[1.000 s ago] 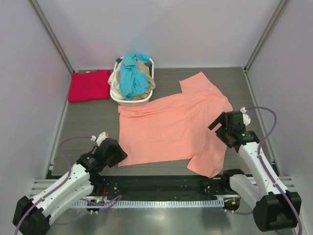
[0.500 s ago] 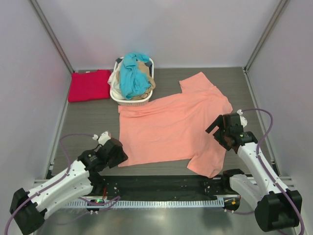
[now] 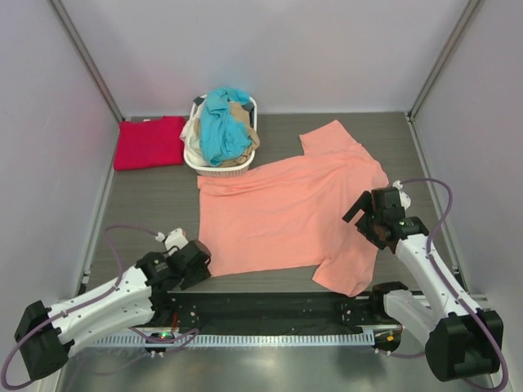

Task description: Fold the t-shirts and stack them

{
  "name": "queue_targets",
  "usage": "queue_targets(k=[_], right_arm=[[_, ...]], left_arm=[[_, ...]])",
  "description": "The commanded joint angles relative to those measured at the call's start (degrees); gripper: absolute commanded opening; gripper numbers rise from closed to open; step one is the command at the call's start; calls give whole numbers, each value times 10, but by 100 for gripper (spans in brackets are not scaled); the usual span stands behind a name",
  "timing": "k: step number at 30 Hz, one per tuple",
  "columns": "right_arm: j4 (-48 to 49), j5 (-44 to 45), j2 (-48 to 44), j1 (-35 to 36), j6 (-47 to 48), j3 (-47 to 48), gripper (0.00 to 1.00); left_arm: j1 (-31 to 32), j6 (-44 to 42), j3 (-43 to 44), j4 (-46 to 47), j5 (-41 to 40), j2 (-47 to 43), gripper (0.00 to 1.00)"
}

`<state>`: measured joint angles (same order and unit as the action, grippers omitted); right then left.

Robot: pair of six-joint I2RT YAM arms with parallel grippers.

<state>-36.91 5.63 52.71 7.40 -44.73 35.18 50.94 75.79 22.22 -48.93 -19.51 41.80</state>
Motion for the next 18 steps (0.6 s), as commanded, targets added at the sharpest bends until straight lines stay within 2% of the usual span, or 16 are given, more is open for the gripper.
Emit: queue_targets(k=[1, 5, 8, 9, 13, 15, 18], right_arm=[[30, 1, 10, 2, 18, 12, 100], [54, -5, 34, 2, 23, 8, 100], [82, -28, 75, 2, 30, 4, 100], [87, -33, 92, 2, 32, 6, 99], [111, -39, 169, 9, 41, 23, 98], [117, -33, 212, 10, 47, 44, 98], [124, -17, 277, 10, 54, 85, 98]], left_arm=[[2, 29, -26, 30, -11, -12, 48], [2, 23, -48, 81, -8, 30, 45], [1, 16, -47, 114, -26, 73, 37], [2, 13, -44, 120, -33, 81, 27], [-4, 2, -28, 133, -73, 99, 0], [-18, -22, -24, 139, -84, 94, 0], [-99, -103, -23, 175, -40, 95, 0]])
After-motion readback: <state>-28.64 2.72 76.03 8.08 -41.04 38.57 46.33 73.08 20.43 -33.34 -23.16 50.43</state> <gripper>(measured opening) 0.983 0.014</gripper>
